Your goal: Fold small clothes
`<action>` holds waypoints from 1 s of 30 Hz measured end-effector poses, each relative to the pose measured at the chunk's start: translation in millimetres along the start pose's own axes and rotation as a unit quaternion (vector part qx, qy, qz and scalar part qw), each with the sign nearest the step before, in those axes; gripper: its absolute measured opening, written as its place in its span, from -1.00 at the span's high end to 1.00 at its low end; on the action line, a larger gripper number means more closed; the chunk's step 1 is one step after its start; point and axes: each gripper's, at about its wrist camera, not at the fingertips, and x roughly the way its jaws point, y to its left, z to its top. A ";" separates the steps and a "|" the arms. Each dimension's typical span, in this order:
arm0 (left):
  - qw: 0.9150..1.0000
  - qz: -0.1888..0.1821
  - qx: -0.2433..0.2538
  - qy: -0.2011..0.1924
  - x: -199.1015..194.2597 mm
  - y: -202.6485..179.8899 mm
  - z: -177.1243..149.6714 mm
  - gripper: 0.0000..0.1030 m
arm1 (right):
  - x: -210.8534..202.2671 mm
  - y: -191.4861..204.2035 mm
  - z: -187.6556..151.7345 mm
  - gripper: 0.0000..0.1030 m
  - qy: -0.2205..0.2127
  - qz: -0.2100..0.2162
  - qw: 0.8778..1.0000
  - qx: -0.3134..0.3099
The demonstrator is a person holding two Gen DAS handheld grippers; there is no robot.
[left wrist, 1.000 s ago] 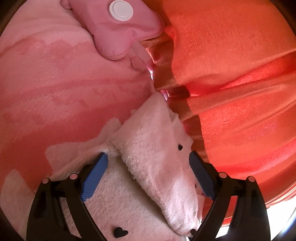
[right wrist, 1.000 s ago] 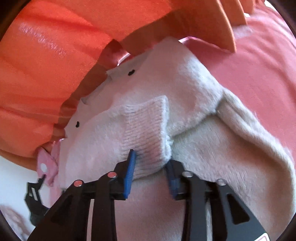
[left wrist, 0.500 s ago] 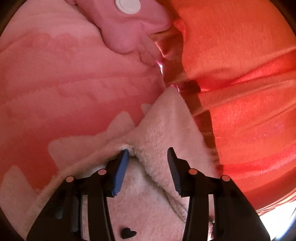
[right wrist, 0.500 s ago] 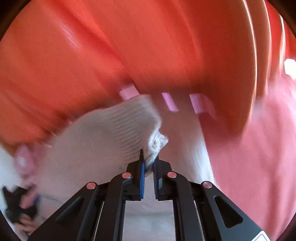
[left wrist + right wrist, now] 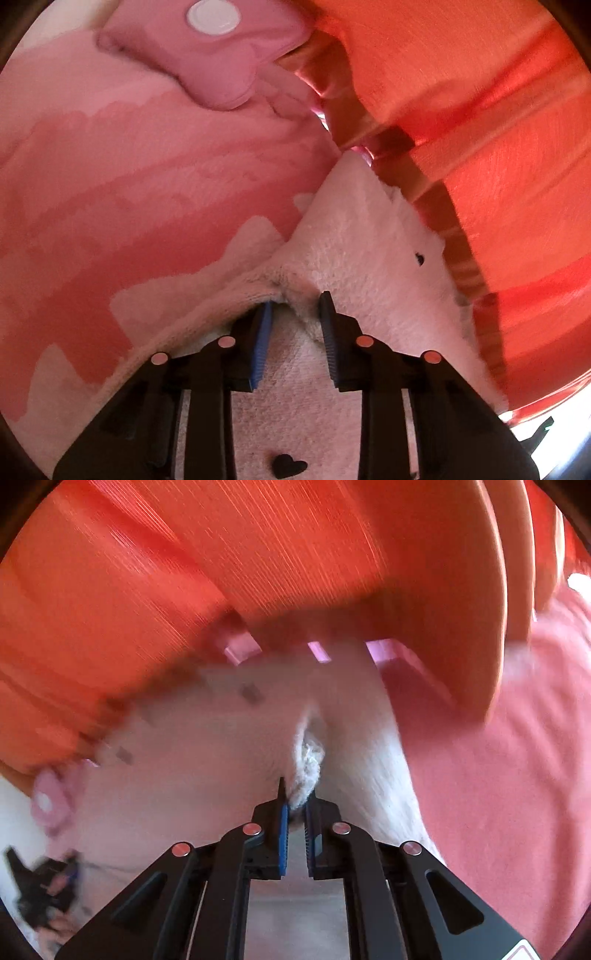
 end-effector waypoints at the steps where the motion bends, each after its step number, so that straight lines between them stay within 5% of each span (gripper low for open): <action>1: 1.000 0.010 0.014 -0.002 0.0 -3.1 -1.0 0.51 | 0.0 3.9 0.0 0.88 -0.004 -0.010 1.000 -0.013; 4: 0.997 0.045 0.061 -0.009 0.0 -15.1 -5.4 0.51 | 37.9 -21.9 -23.0 0.87 0.062 -0.060 0.996 -0.002; 7: 0.994 0.065 0.084 -0.010 0.6 -20.7 -7.2 0.50 | 20.0 -28.8 -16.1 0.84 0.045 -0.058 0.997 0.031; 9: 0.994 0.070 0.088 -0.009 1.0 -21.8 -6.8 0.50 | -10.4 -8.8 -4.4 0.71 -0.013 -0.083 0.996 0.018; 11: 0.992 0.078 0.098 -0.009 1.2 -23.7 -7.5 0.49 | -23.4 24.0 -2.5 0.67 -0.022 -0.043 0.999 -0.018; 15: 0.988 0.098 0.118 -0.010 0.9 -30.2 -10.7 0.49 | -3.9 90.9 -27.3 0.69 0.032 0.061 0.995 -0.074; 22: 0.978 0.129 0.163 -0.019 2.7 -39.0 -18.2 0.48 | 73.2 199.9 -62.0 0.71 0.111 0.118 0.975 -0.151; 24: 0.978 0.127 0.164 -0.018 2.7 -37.9 -17.5 0.48 | 86.0 194.7 -67.1 0.71 0.126 0.099 0.975 -0.157; 26: 0.978 0.126 0.163 -0.017 3.0 -37.3 -16.5 0.48 | 89.8 177.5 -70.1 0.93 0.129 0.086 0.975 -0.161; 30: 0.980 0.121 0.157 -0.013 2.9 -36.4 -14.5 0.48 | 66.2 107.3 -56.8 0.94 0.103 0.041 0.985 -0.129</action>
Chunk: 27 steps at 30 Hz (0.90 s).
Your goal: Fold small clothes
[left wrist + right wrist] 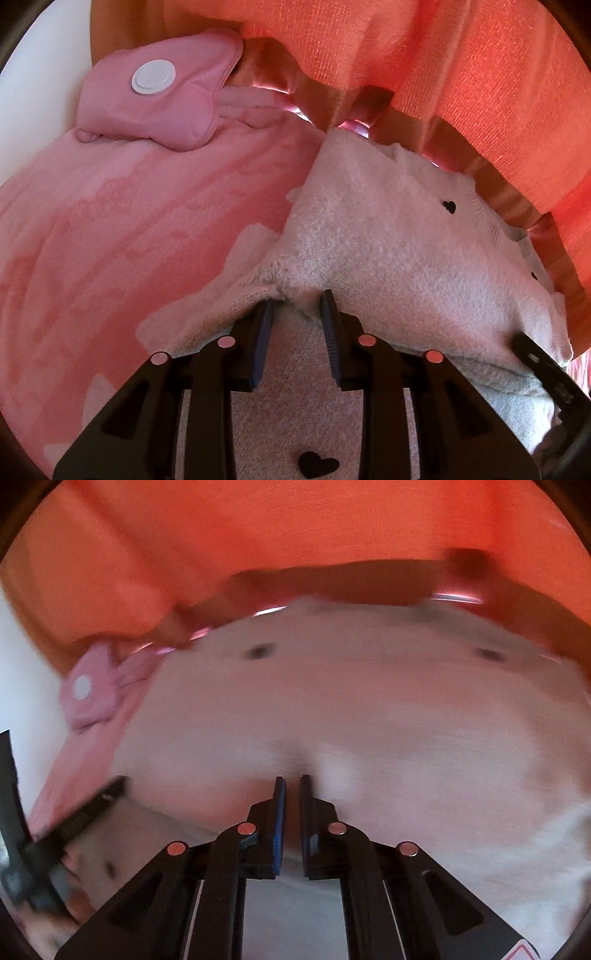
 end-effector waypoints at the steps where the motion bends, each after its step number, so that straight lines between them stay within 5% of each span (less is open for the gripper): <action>1: 1.000 -0.001 -0.002 0.001 -0.4 0.2 -0.3 0.48 | -13.9 -29.7 -2.6 0.94 -0.007 -0.022 0.999 0.030; 3: 1.000 -0.004 -0.007 0.003 -0.8 1.0 -0.6 0.48 | -30.5 -63.6 -2.8 0.96 -0.017 -0.042 0.996 0.074; 5: 1.000 -0.004 -0.010 0.004 -0.5 1.1 -0.9 0.47 | -46.5 -75.5 2.5 0.63 -0.034 -0.090 0.991 0.093; 6: 1.000 -0.004 -0.014 0.005 -0.8 1.5 -1.3 0.47 | -50.0 -69.9 7.2 0.64 -0.040 -0.101 0.990 0.085; 10: 1.000 -0.007 -0.018 0.009 -1.8 2.0 -2.6 0.47 | -21.2 14.3 47.9 0.62 -0.015 0.000 1.000 0.016; 13: 1.000 -0.014 -0.019 0.012 -1.3 4.3 -1.8 0.47 | 20.5 88.1 72.5 0.14 0.002 0.057 0.997 -0.048; 15: 1.000 -0.017 -0.018 0.015 -0.6 5.2 -0.8 0.47 | 45.6 123.1 84.1 -0.13 0.004 0.075 0.994 -0.081; 19: 1.000 -0.022 -0.014 0.017 0.7 6.2 0.4 0.47 | 106.2 182.1 108.4 -0.33 0.026 0.067 0.986 -0.153; 22: 0.999 -0.025 -0.014 0.019 1.3 6.8 1.1 0.47 | 152.0 201.1 114.5 -0.33 0.052 0.046 0.982 -0.177; 26: 0.999 -0.030 -0.021 0.020 2.0 8.3 1.8 0.47 | 166.4 211.9 114.3 0.72 0.048 0.041 0.980 -0.190; 27: 0.999 -0.032 -0.022 0.020 2.1 9.0 1.9 0.47 | 162.7 212.6 119.6 0.75 0.036 0.044 0.982 -0.179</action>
